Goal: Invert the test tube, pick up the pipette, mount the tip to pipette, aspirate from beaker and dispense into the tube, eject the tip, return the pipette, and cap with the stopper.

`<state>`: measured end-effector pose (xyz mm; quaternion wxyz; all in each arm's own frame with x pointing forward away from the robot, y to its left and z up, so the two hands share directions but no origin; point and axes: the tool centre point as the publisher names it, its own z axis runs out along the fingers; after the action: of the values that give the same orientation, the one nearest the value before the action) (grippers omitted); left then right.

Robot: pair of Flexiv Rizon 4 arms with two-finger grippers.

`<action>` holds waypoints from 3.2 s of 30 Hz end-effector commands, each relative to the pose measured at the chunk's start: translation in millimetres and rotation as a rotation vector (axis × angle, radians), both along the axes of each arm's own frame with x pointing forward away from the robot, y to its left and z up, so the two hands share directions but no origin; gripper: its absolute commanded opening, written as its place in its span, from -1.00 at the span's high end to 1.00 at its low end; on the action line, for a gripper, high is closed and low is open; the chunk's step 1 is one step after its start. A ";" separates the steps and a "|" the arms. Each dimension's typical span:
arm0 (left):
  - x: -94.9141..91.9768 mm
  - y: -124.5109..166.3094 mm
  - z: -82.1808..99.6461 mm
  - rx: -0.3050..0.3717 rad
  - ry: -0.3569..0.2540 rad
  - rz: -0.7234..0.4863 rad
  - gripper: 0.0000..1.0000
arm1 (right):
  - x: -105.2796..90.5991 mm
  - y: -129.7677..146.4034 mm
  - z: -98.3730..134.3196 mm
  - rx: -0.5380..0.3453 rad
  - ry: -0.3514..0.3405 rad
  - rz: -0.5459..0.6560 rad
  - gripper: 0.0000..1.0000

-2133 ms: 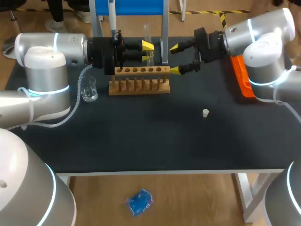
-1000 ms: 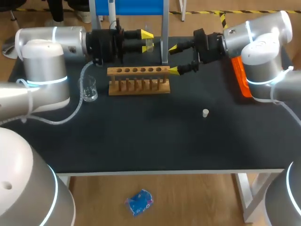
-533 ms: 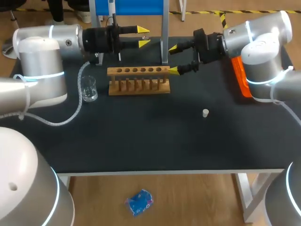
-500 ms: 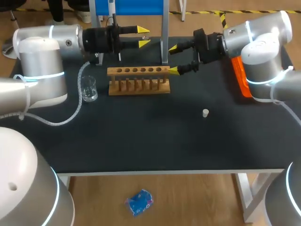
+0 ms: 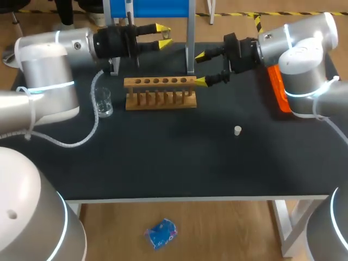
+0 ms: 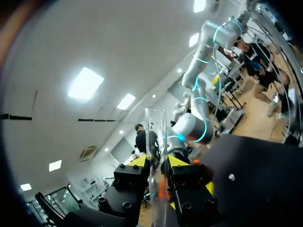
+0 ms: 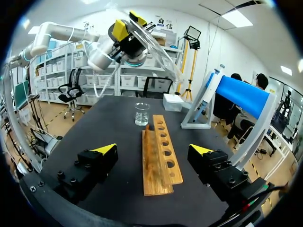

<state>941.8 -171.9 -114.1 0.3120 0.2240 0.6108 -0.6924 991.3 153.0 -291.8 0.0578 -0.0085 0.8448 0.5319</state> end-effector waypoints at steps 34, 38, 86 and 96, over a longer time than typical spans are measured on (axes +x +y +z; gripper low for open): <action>8.5 -7.7 -49.4 0.133 0.523 0.027 1.00 | -0.3 -0.6 -0.2 0.001 -0.001 0.001 -1.00; 14.9 -9.5 -54.9 0.093 0.593 0.021 1.00 | -0.3 -0.6 -0.2 0.001 -0.001 0.001 -1.00; 75.9 -11.4 -79.1 0.048 0.834 0.059 1.00 | -0.3 -0.6 -0.2 0.001 -0.001 0.001 -1.00; 92.1 -0.8 -89.1 0.030 0.828 0.093 1.00 | -0.3 -0.6 -0.2 0.001 -0.001 0.001 -1.00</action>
<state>1031.1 -173.2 -201.2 0.0677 -0.0981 0.7045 -0.6996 991.0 152.9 -291.7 0.0580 -0.0084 0.8449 0.5317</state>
